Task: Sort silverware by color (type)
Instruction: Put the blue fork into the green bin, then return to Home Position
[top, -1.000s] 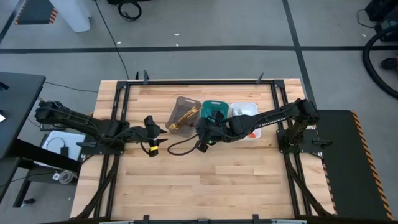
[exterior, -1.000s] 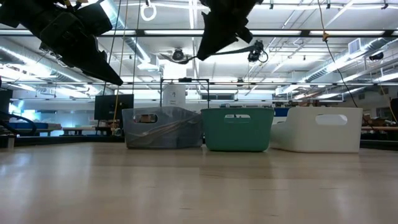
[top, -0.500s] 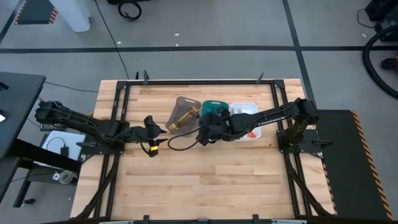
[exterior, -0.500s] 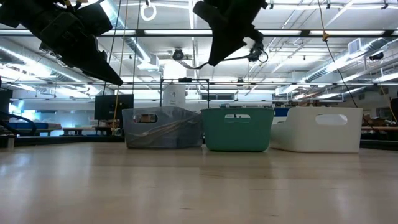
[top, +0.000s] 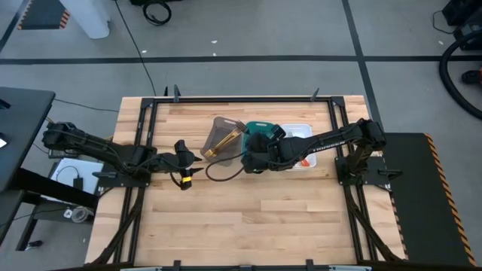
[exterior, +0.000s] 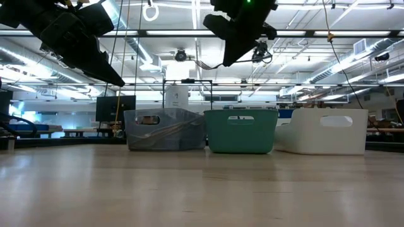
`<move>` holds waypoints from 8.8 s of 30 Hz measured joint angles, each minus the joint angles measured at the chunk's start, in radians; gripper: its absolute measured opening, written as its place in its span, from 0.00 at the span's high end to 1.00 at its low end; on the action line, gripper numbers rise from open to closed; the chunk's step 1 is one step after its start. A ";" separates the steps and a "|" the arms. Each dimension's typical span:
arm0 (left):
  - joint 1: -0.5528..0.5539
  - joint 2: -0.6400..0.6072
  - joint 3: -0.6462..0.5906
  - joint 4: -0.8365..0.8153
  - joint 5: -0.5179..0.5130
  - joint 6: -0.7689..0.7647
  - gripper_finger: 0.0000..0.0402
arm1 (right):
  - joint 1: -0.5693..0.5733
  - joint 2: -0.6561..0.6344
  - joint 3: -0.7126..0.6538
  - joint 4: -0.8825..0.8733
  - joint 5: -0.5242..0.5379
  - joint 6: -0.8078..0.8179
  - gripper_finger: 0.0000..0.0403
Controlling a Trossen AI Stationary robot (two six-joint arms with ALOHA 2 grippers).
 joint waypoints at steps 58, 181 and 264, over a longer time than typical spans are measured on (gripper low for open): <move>0.000 0.000 0.000 -0.007 0.000 0.000 0.57 | -0.042 0.008 -0.109 -0.007 0.221 0.069 0.95; 0.000 0.000 0.000 -0.010 0.000 -0.001 0.57 | -0.315 0.004 -0.645 0.833 -0.473 0.161 0.72; 0.003 -0.513 0.000 -0.071 0.004 0.223 0.57 | -0.343 -0.909 -0.549 0.533 -0.606 -0.411 0.59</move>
